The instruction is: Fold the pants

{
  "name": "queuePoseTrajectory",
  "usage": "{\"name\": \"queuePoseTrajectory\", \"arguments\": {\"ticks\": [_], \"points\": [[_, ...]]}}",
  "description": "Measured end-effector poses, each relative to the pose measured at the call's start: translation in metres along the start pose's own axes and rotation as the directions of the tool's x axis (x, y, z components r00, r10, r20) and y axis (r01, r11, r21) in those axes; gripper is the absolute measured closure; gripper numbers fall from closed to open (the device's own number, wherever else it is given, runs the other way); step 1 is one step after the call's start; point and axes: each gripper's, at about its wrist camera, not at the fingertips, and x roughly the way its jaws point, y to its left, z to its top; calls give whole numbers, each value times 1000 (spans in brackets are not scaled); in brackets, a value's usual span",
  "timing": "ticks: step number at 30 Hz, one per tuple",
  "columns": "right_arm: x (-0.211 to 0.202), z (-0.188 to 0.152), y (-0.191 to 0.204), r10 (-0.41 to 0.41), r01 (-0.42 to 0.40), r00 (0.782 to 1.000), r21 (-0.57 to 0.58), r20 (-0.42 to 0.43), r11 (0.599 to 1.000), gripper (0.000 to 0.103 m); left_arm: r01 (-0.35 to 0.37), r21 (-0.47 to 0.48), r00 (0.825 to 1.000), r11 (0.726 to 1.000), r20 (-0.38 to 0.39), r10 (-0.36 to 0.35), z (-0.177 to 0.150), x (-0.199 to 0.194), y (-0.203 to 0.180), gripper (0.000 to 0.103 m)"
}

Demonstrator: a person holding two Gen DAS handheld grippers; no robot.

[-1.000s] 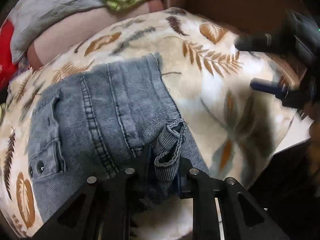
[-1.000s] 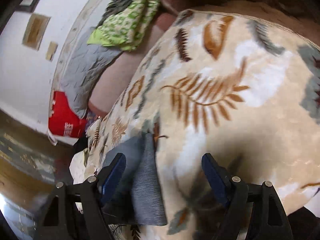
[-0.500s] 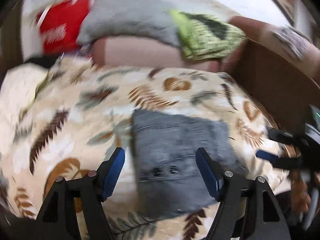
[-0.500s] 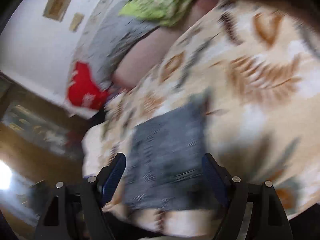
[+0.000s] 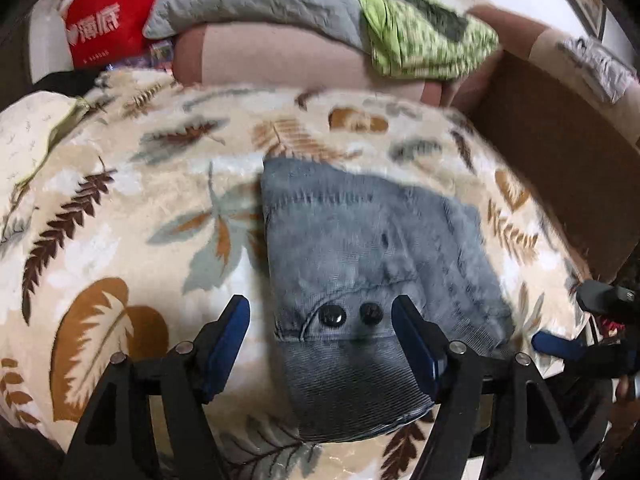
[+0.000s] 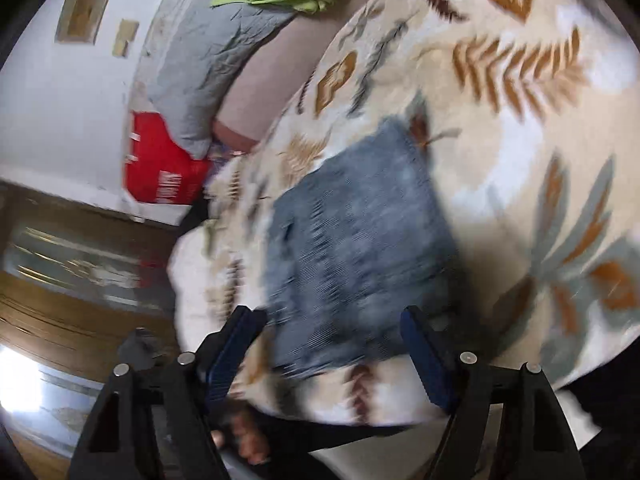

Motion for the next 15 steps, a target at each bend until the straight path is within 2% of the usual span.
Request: {"name": "queuePoseTrajectory", "arguments": {"ticks": [2,5,7,11,14,15], "points": [[19,-5,-11,47,-44,998,69,-48,997,24,-7,-18,999,1000,-45,6,-5,13,6,29],[32,-5,-21,76,-72,997,126,-33,989,24,10,-36,999,999,-34,-12,-7,16,12,28],[44,-2,-33,66,-57,997,193,-43,980,24,10,-38,999,999,-38,-11,-6,17,13,26],[34,5,-42,46,-51,999,211,28,976,26,12,-40,1000,999,-25,-13,-11,17,13,25],[29,12,-53,-55,43,997,209,53,977,44,10,-47,1000,999,-24,-12,-13,19,12,24],[31,13,-60,-74,62,996,228,44,972,63,7,-48,1000,999,-24,-8,-13,20,12,24]]}}
